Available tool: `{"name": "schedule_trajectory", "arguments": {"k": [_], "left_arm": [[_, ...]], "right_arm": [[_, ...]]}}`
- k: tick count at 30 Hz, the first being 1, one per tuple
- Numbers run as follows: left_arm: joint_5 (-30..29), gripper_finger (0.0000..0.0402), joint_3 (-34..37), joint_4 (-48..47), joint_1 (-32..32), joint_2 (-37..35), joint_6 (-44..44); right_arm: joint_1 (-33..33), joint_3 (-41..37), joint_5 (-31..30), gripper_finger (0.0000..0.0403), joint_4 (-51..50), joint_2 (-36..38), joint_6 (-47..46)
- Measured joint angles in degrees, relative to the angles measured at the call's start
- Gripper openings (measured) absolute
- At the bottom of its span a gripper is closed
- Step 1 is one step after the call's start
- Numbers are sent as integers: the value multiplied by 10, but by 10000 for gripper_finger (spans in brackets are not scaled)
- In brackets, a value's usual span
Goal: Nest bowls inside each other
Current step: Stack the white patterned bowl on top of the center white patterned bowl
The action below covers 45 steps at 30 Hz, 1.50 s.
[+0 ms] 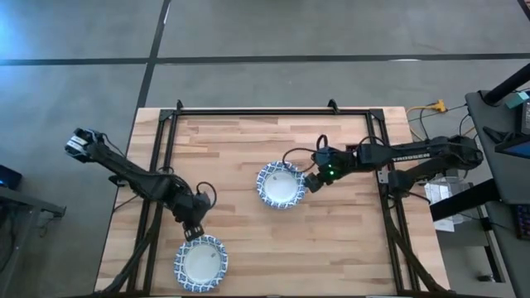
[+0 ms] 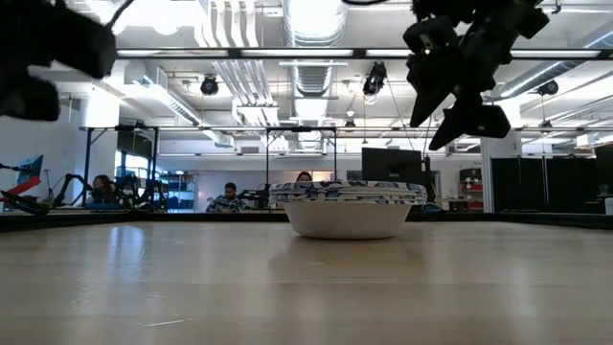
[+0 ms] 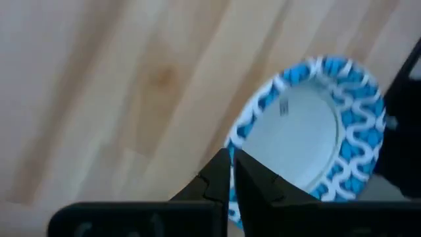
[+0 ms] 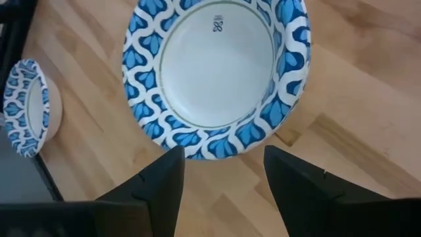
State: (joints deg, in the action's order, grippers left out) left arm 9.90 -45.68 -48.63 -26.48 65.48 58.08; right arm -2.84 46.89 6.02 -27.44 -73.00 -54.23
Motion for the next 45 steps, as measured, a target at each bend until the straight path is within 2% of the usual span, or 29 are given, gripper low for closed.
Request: {"name": "schedule_trajectory", "arguments": {"k": [5,14,17,22,25,27,29,35,45], "left_arm": [[81,56,50,88,-9,20,0],[87,189,59,103,-11,48,-26],[87,211,68,126,-12,63,-53],[89,218,95,201,-15,100,-60],[91,210,96,198,-15,126,-62],[105,189,96,197,-15,138,-72],[123,155,95,197,-15,145,-84],[151,19,93,200,-15,137,-91],[148,4,65,199,5,58,-74]], "right_arm": [[22,0,-33,203,0,13,-17],[42,-1,-37,203,0,12,-33],[49,-1,-44,203,1,12,-41],[58,-1,-46,203,1,12,-43],[60,-1,-46,203,1,12,-49],[60,-1,-46,203,1,12,-54],[60,-1,-46,203,1,12,-54],[60,-1,-46,203,1,12,-53],[83,-1,-46,203,-11,18,-50]]}}
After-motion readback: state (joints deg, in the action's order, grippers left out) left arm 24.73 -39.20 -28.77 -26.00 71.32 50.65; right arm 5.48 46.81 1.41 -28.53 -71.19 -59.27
